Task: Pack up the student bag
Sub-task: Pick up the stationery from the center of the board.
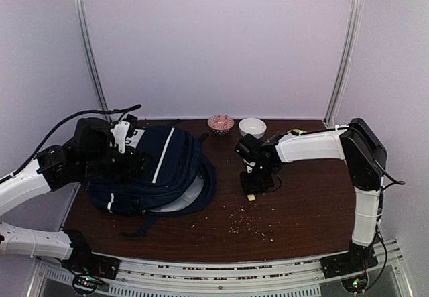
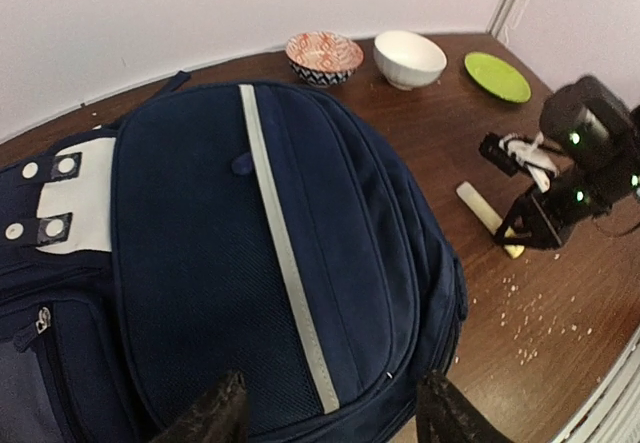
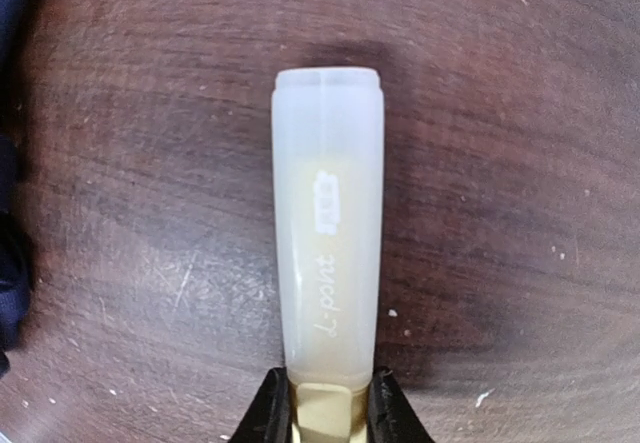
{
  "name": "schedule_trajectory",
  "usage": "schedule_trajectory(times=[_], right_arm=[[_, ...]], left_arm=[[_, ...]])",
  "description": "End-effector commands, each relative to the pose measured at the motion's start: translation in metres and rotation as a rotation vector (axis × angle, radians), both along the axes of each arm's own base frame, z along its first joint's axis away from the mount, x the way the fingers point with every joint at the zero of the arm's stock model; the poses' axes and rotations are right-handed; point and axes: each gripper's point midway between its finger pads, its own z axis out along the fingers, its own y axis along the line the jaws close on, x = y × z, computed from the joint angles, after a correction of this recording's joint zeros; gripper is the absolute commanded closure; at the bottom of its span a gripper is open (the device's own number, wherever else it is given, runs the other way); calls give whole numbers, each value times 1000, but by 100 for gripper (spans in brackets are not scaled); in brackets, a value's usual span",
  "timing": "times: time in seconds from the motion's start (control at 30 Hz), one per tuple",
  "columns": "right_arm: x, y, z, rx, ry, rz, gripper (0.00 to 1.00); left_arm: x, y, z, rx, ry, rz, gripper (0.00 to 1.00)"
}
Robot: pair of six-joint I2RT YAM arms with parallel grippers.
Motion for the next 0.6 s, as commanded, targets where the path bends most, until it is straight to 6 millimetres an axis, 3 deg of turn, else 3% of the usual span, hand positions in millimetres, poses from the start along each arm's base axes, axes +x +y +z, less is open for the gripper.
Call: schedule_trajectory(times=[0.0, 0.23, 0.33, 0.43, 0.57], right_arm=[[-2, 11, 28, 74, -43, 20, 88], [-18, 72, 109, 405, -99, 55, 95], [-30, 91, 129, 487, -91, 75, 96], [-39, 93, 140, 527, -92, 72, 95], [-44, 80, 148, 545, -125, 43, 96]], left_arm=[[-17, -23, 3, 204, -44, -101, 2], [-16, -57, -35, 582, -25, -175, 2], [-13, -73, -51, 659, -17, -217, 2], [-6, -88, -63, 731, -17, -245, 2], [1, -101, -72, 775, -18, -256, 2]])
